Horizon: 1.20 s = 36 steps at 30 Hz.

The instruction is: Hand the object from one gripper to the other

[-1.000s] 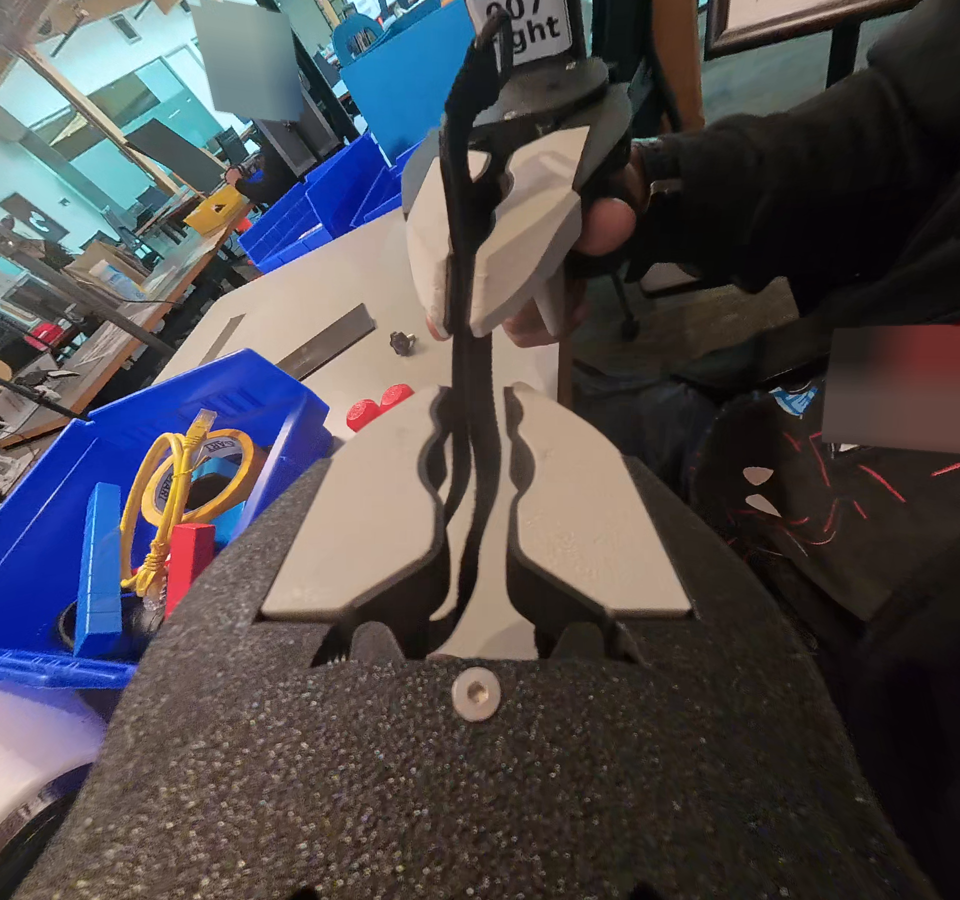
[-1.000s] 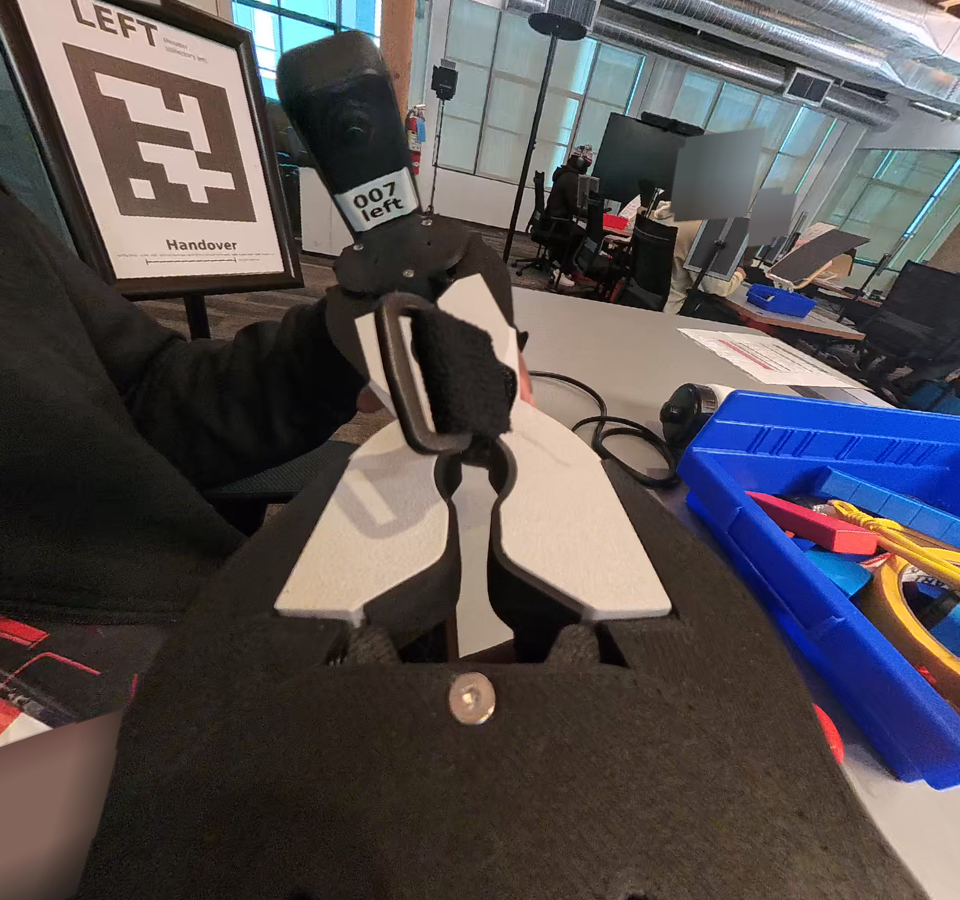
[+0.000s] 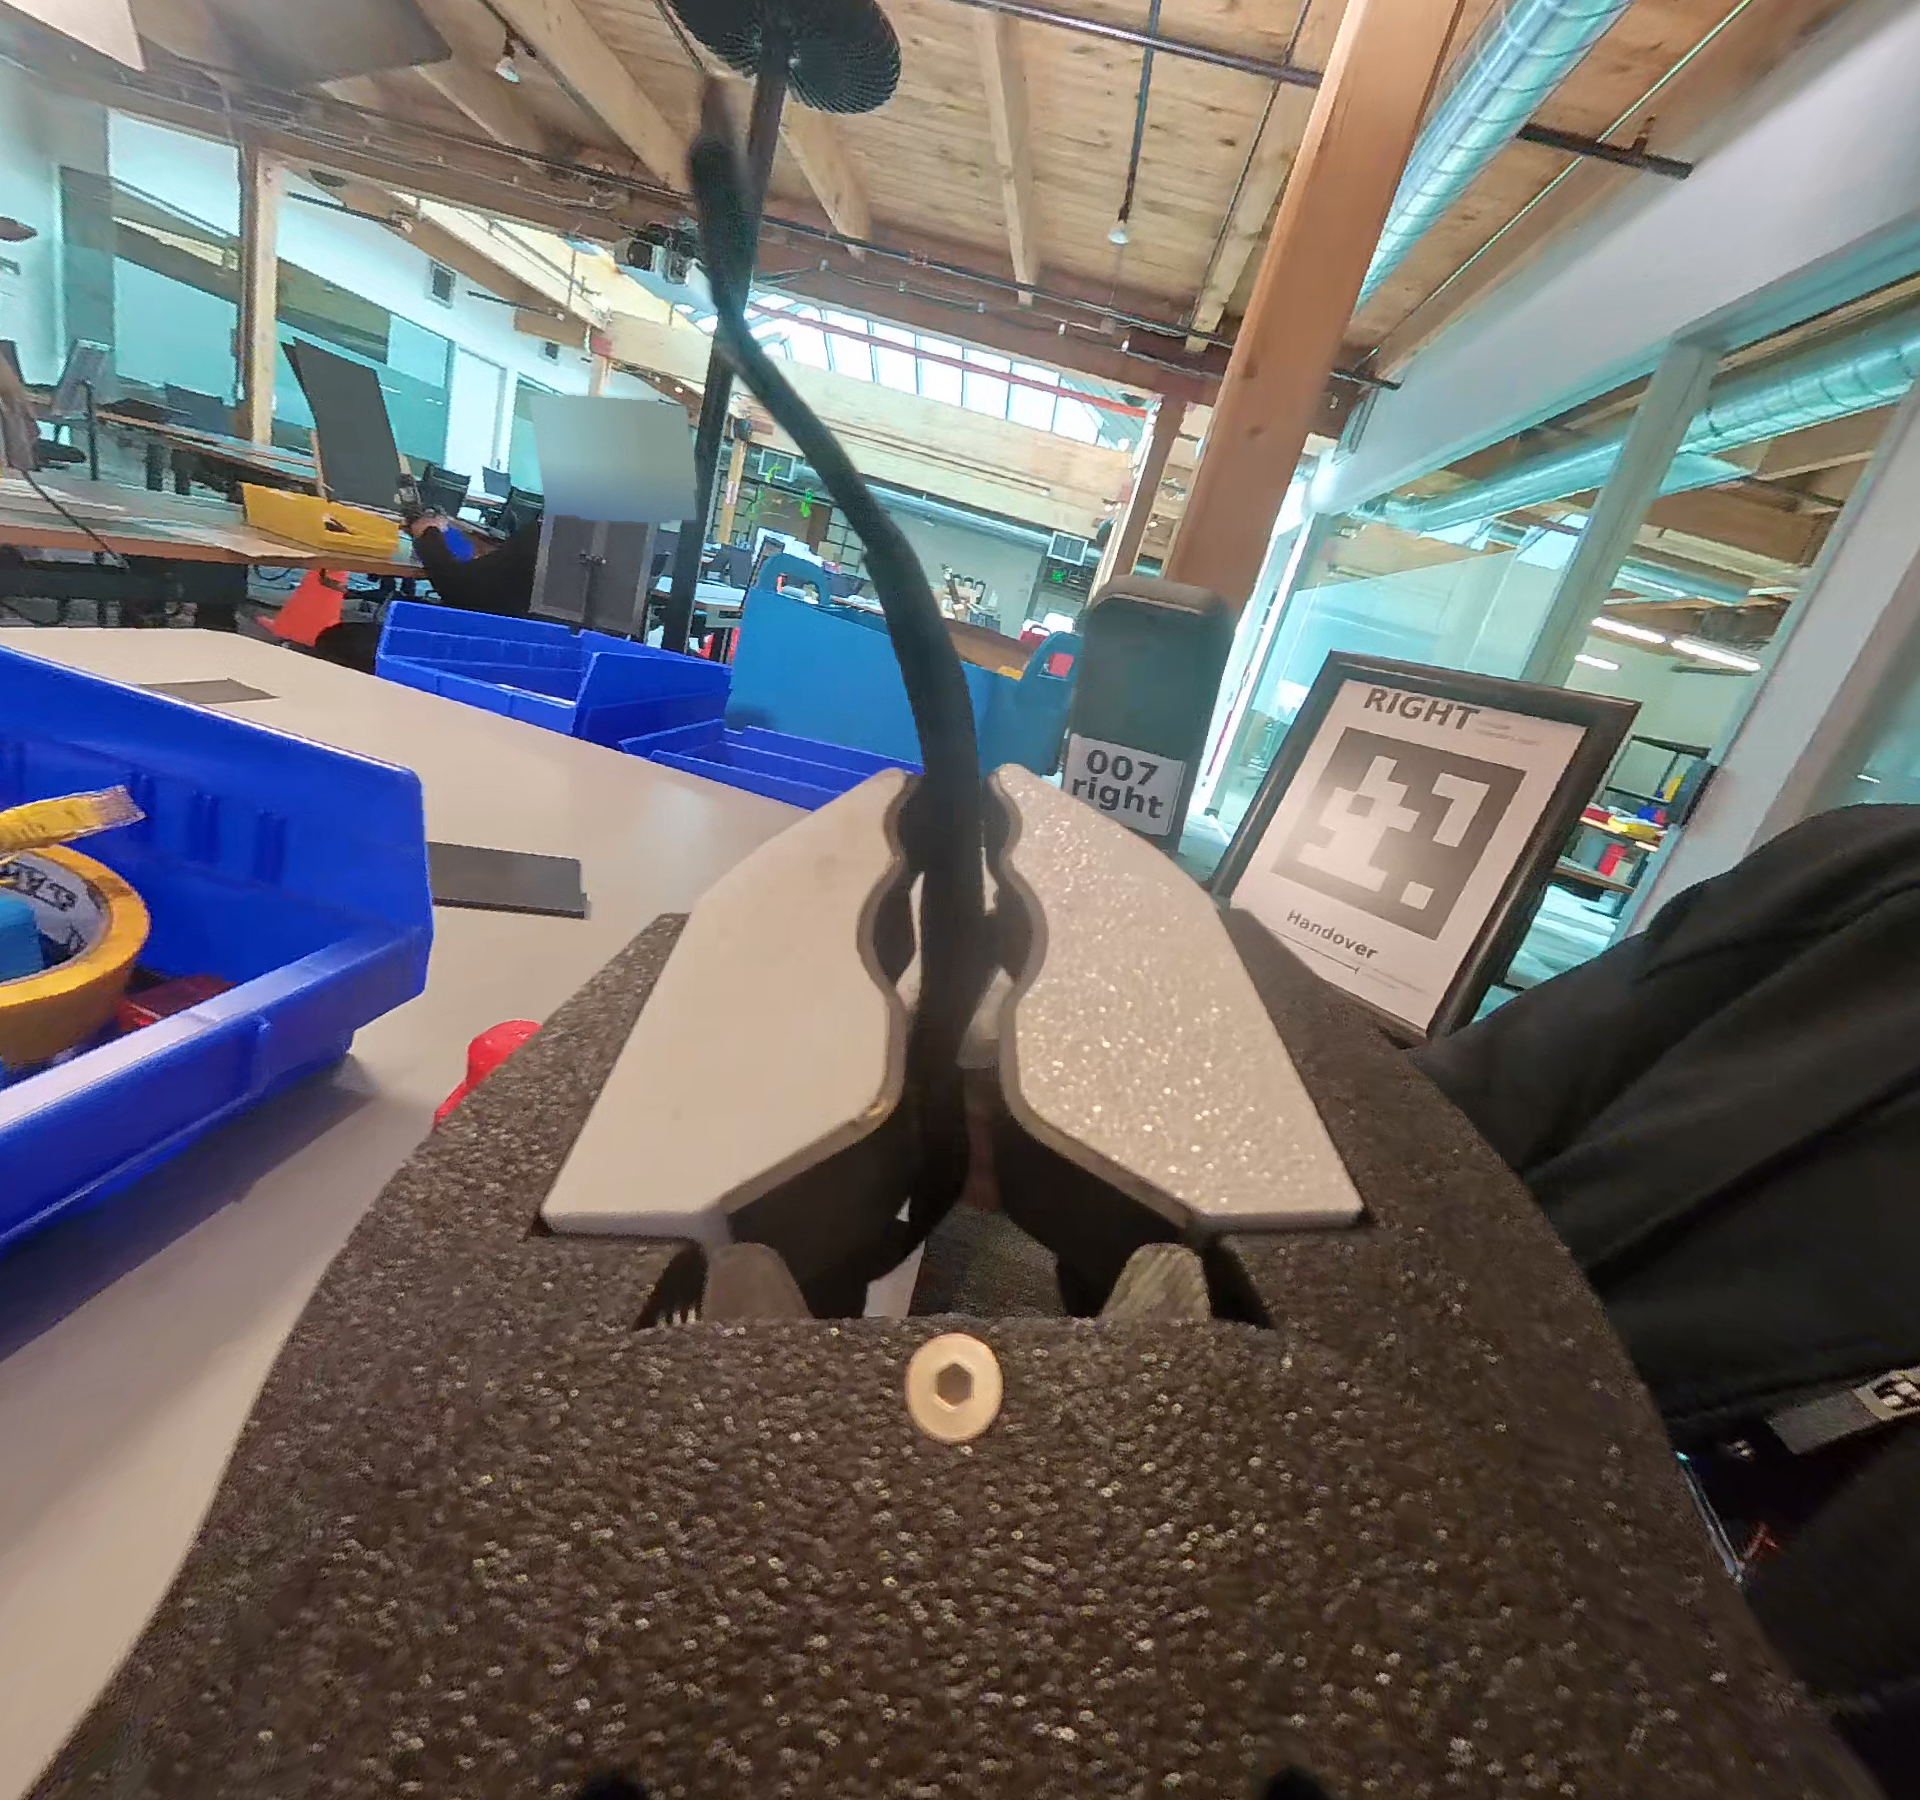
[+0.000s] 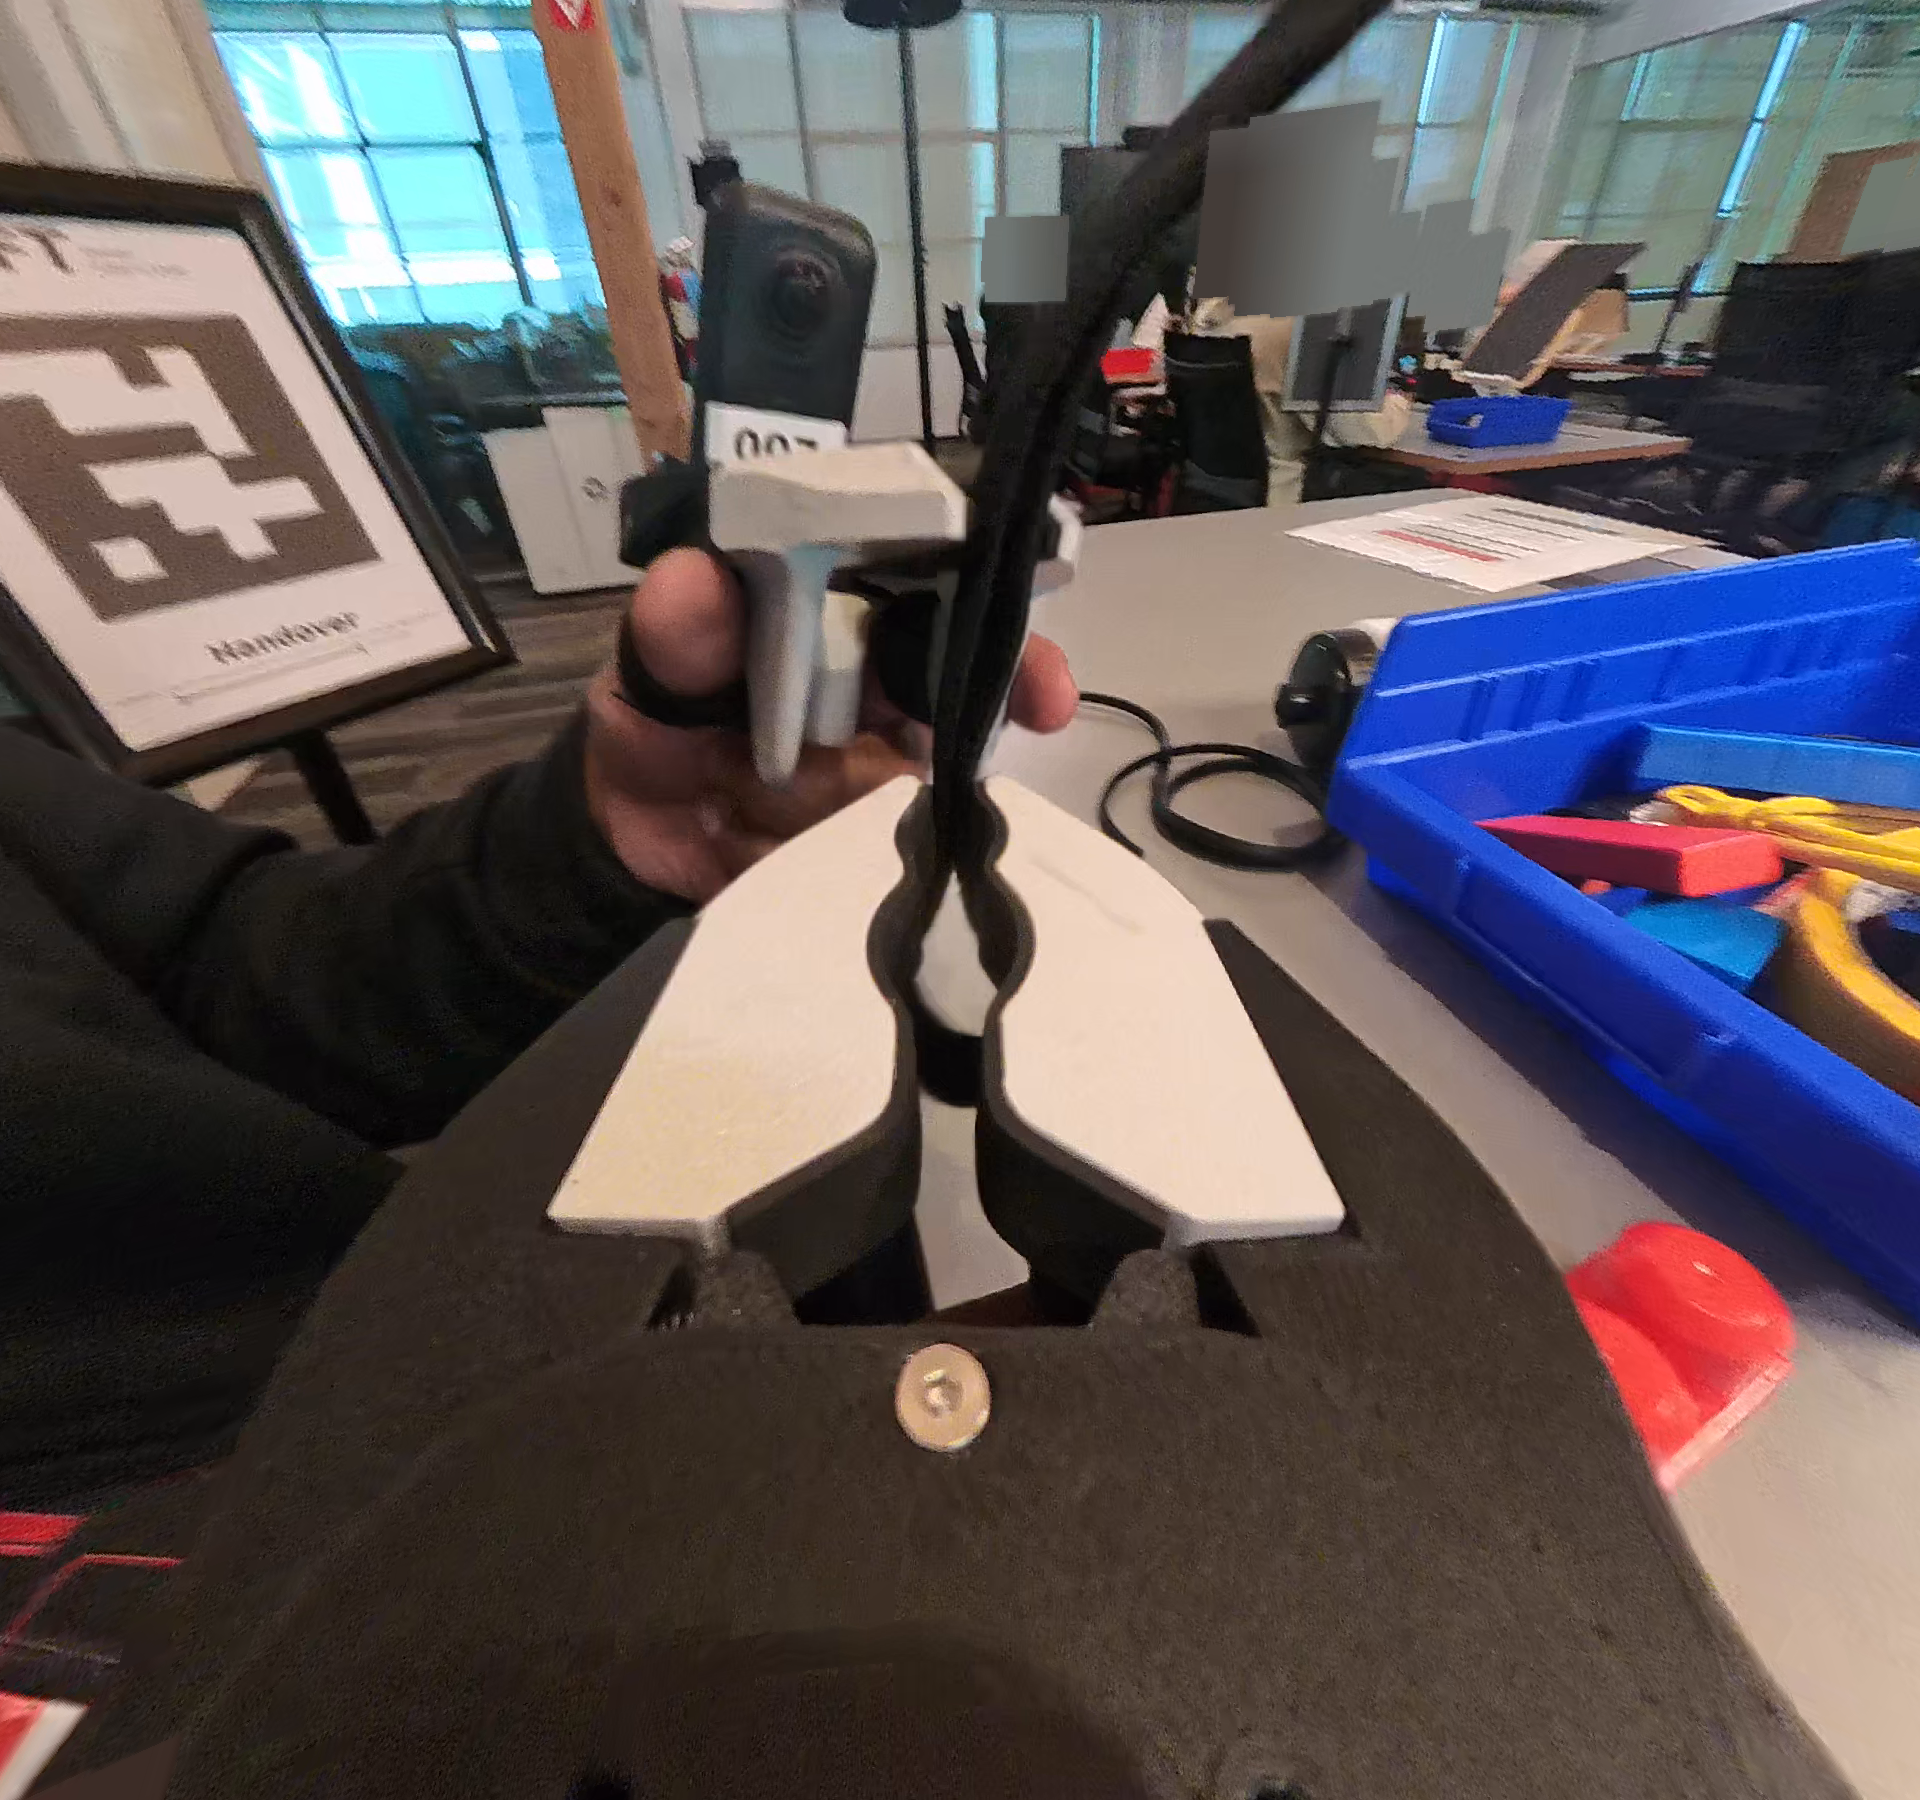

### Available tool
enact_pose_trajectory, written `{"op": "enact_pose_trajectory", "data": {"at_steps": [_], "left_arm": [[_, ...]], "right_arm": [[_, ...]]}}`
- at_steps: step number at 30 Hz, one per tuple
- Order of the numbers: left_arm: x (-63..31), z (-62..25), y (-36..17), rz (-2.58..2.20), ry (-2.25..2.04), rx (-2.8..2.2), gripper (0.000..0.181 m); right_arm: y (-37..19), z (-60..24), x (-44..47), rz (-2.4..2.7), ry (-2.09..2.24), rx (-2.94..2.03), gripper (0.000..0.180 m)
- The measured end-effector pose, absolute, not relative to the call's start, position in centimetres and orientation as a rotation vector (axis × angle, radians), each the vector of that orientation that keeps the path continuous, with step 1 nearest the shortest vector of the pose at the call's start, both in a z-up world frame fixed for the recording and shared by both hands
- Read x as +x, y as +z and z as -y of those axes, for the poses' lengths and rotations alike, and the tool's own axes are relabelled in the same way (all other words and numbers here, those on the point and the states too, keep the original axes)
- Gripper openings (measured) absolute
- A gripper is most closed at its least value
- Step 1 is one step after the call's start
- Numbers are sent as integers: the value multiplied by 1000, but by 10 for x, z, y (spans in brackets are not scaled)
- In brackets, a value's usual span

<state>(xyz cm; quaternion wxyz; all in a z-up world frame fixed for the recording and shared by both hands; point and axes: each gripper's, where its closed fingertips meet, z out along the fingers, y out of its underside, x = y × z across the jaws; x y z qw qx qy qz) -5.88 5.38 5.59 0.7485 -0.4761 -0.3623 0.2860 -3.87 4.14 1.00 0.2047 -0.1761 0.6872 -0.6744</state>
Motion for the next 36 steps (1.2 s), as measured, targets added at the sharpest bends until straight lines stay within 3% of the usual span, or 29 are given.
{"op": "enact_pose_trajectory", "data": {"at_steps": [8,18,24,27,31,36], "left_arm": [[-58,-23,28,1056,781,-1247,36],[-66,-13,49,1339,1127,-1079,41],[-74,-20,48,1351,1038,-946,47],[-77,-21,43,1351,934,-901,42],[-77,-19,41,1301,820,-841,8],[-69,-6,57,1143,832,-767,6]], "right_arm": [[1,-31,-78,-2294,-2044,-472,4],[8,-30,-116,-3018,-2471,-570,4],[19,-33,-114,-3140,-2783,-765,4],[22,-32,-106,-3071,-2917,-940,4],[20,-29,-101,-2939,-2954,-993,6],[23,-28,-92,-2591,-2814,-749,29]]}}
